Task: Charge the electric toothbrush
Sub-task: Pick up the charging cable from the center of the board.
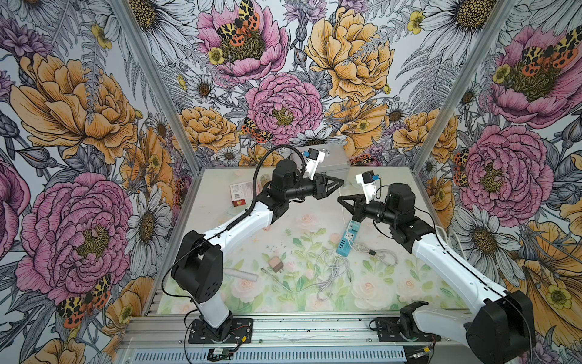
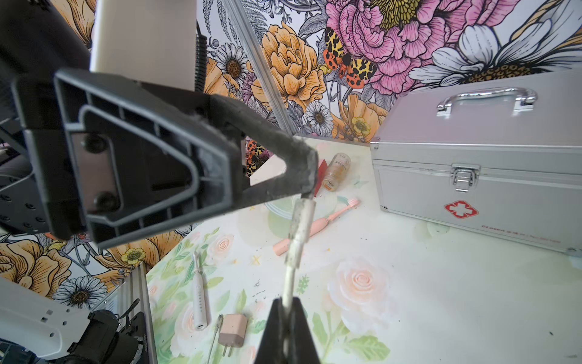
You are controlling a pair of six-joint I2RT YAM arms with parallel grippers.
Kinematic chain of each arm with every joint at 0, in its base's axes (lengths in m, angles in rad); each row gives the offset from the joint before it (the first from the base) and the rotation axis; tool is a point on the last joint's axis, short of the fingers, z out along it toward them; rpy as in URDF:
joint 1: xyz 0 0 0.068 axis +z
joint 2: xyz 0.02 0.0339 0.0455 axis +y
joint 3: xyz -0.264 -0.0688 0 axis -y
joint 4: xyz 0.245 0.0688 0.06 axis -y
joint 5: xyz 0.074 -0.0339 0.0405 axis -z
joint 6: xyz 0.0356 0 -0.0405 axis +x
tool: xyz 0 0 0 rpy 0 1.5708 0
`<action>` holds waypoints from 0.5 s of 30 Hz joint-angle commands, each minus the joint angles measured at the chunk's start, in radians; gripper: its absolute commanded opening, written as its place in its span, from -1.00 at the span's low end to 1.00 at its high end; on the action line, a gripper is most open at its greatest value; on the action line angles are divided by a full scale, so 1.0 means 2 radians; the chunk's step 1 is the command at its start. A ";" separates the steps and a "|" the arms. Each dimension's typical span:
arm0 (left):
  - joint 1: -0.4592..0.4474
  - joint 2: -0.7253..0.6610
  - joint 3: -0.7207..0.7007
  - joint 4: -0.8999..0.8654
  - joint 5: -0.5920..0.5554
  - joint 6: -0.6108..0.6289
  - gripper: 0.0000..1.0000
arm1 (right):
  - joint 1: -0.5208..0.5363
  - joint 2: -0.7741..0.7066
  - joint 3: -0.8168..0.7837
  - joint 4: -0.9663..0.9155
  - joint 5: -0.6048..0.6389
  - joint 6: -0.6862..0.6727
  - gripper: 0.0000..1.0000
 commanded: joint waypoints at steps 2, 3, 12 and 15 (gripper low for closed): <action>0.008 0.008 0.015 -0.013 0.032 -0.001 -0.28 | -0.004 -0.003 0.019 0.008 -0.007 0.001 -1.00; 0.007 0.010 0.019 -0.012 0.035 -0.003 -0.31 | -0.004 -0.004 0.018 0.009 -0.005 0.001 -1.00; 0.032 -0.008 0.008 -0.022 0.011 -0.007 -0.21 | -0.004 -0.012 0.008 0.015 -0.009 -0.004 -1.00; 0.025 0.000 0.020 -0.026 0.026 -0.006 -0.20 | -0.004 -0.006 0.011 0.020 -0.015 -0.003 -1.00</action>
